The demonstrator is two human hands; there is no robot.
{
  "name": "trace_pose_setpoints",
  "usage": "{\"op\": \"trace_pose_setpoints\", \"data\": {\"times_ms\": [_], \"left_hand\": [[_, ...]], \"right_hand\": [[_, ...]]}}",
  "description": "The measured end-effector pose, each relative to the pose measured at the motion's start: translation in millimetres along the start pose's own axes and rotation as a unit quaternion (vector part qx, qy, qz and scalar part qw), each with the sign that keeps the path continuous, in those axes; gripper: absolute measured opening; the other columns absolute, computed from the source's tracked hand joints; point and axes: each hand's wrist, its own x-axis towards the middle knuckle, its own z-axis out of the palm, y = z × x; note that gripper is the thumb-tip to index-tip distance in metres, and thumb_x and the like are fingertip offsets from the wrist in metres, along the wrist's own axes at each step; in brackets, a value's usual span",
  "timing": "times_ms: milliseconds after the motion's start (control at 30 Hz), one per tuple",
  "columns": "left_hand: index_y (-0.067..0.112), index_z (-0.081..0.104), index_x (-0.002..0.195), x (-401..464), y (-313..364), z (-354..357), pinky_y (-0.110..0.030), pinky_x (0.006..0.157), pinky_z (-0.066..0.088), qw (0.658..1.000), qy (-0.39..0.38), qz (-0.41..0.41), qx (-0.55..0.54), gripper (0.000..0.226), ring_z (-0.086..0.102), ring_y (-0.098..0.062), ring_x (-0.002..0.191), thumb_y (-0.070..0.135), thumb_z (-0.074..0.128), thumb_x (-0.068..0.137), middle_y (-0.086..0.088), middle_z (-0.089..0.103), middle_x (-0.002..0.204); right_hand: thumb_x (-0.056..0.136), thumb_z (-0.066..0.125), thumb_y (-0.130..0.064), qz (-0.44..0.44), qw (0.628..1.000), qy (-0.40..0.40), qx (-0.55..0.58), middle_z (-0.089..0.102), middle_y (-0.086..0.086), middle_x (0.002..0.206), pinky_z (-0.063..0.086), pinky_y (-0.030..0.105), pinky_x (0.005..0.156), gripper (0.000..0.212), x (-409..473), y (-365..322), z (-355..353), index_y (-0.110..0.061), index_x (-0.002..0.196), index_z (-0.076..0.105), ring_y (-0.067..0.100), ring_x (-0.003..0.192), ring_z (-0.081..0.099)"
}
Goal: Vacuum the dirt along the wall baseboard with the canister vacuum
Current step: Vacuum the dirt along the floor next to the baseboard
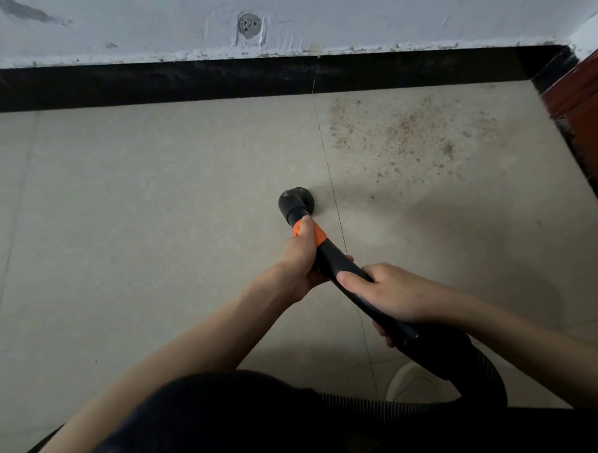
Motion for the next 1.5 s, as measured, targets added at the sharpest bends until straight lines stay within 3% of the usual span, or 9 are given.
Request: {"op": "trace_pose_setpoints", "data": {"times_ms": [167,367,567,667,867,1100,1500], "left_hand": [[0.001,0.033,0.130,-0.1,-1.5,11.1,-0.028,0.041,0.052,1.000,-0.028,-0.006,0.002,0.057,0.067,-0.021,0.051,0.048,0.033,0.099,-0.014,0.057,0.080],[0.004,0.044,0.098,-2.2,-7.1,-1.3,-0.027,0.045,0.052,0.999,0.011,0.002,-0.036,0.045,0.067,-0.020,0.051,0.048,0.034,0.099,-0.011,0.055,0.075],[0.008,0.043,0.115,-0.7,-15.2,-20.7,-0.027,0.040,0.051,0.987,0.116,0.039,-0.107,0.044,0.066,-0.021,0.044,0.047,0.042,0.094,-0.011,0.056,0.078],[0.008,0.042,0.111,0.6,-10.9,-25.9,-0.027,0.039,0.050,0.986,0.110,0.048,-0.120,0.044,0.066,-0.021,0.045,0.049,0.043,0.095,-0.011,0.055,0.079],[0.010,0.046,0.091,3.6,-3.0,-15.0,-0.031,0.052,0.052,0.993,0.064,0.048,-0.083,0.041,0.067,-0.020,0.054,0.050,0.040,0.096,-0.010,0.057,0.078],[0.006,0.039,0.117,5.0,-17.1,23.2,-0.028,0.044,0.053,1.000,-0.013,0.009,-0.019,0.045,0.068,-0.022,0.052,0.047,0.039,0.097,-0.014,0.055,0.082],[-0.003,0.036,0.132,8.4,-20.9,54.2,-0.029,0.047,0.054,0.997,-0.050,-0.013,0.049,0.063,0.069,-0.024,0.062,0.048,0.041,0.096,-0.015,0.057,0.085]], "right_hand": [[0.096,0.041,-0.055,0.005,0.999,0.031,0.004,0.058,0.005,0.047,0.049,0.028,0.044,0.049,-3.3,5.8,0.4,-0.008,0.083,0.046,0.025,0.044,0.060],[0.093,0.039,-0.059,-0.020,0.999,-0.004,-0.028,0.061,0.004,0.050,0.051,0.031,0.049,0.052,0.9,2.5,2.0,-0.008,0.090,0.048,0.025,0.047,0.062],[0.095,0.038,-0.058,-0.054,0.994,-0.074,-0.051,0.062,0.007,0.054,0.050,0.028,0.050,0.049,12.9,-10.5,1.6,-0.010,0.092,0.045,0.024,0.047,0.062],[0.094,0.039,-0.060,-0.061,0.995,-0.058,-0.060,0.062,0.004,0.054,0.049,0.026,0.048,0.049,16.6,-14.3,3.4,-0.012,0.089,0.046,0.023,0.046,0.062],[0.093,0.037,-0.061,-0.060,0.995,0.006,-0.079,0.064,0.003,0.051,0.047,0.023,0.041,0.057,15.6,-10.5,2.7,-0.006,0.091,0.052,0.023,0.046,0.064],[0.094,0.040,-0.058,-0.008,1.000,0.028,-0.008,0.061,0.003,0.048,0.045,0.022,0.040,0.051,-6.8,27.6,-11.2,-0.008,0.087,0.049,0.021,0.041,0.060],[0.095,0.039,-0.060,-0.012,0.998,0.036,0.058,0.063,0.005,0.051,0.048,0.025,0.045,0.051,-15.7,54.2,-24.6,-0.010,0.086,0.046,0.024,0.046,0.063]]}}
